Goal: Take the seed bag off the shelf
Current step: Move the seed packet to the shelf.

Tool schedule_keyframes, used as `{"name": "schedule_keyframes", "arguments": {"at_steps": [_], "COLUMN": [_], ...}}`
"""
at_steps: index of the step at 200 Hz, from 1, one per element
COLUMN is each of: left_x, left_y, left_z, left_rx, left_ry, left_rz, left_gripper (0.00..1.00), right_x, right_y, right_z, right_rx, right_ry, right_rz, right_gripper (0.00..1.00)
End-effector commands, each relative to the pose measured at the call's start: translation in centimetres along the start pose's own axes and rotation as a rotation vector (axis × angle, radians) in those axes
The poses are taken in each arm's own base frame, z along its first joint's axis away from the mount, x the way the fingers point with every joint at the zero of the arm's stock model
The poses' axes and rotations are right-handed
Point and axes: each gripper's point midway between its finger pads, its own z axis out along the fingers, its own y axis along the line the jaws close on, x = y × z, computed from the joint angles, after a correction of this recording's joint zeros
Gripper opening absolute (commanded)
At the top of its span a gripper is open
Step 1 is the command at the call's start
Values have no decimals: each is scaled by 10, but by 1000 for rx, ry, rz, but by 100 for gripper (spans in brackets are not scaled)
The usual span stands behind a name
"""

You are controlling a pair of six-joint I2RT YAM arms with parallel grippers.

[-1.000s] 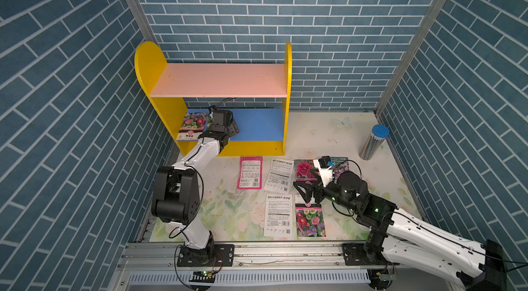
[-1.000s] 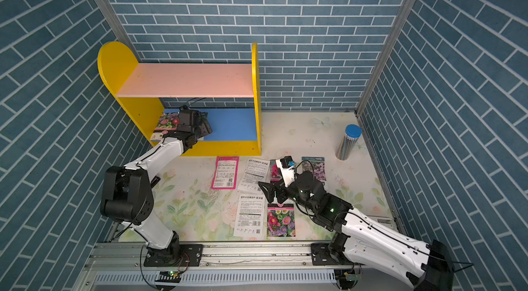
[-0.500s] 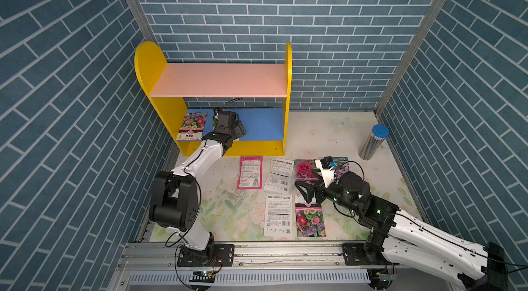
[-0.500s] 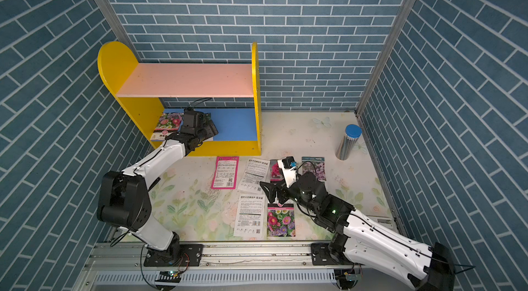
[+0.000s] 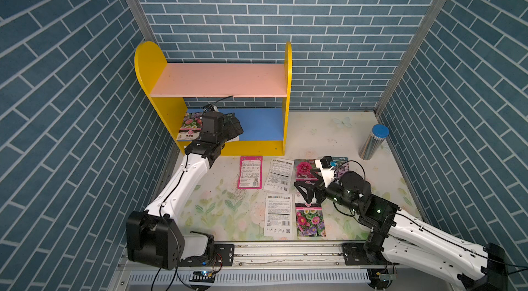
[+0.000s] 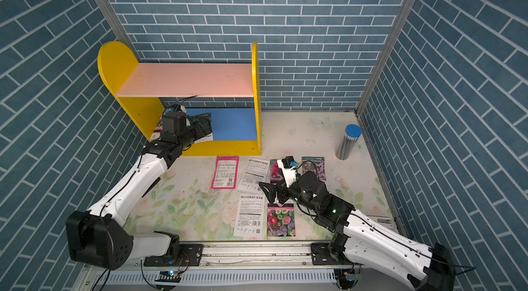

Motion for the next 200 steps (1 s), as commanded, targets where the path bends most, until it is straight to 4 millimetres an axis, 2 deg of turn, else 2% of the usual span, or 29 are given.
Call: {"name": "schedule_keyframes", "arguments": {"at_steps": [1,35,84,110,148,200], "left_x": [14,21,34,45,48,38], "left_y": [22,50,75,86,93,96], "left_z": [-9,-15,0,16,30,46], "left_rx": [-21,-61,-88,-102,-79,-50], "left_ry": [34,36,70,125,119,100], "left_rz": [-3,-56,-135,-162,-191,-210], "left_gripper": [100,100,94,93,87,74], "right_x": [-5,-5,-10,-11,-8,-5], "right_y": [2,-3,-8,-11,-14,-18], "right_z": [-2,-1,-1,-1,-2,-1], "right_rx": [-24,-20,-3,7,13,24], "right_ry": [-29,-31,-47,-48,-45,-36], "right_rz": [-28,-23,-15,-9,3,16], "right_gripper": [100,100,100,100,99,99]}}
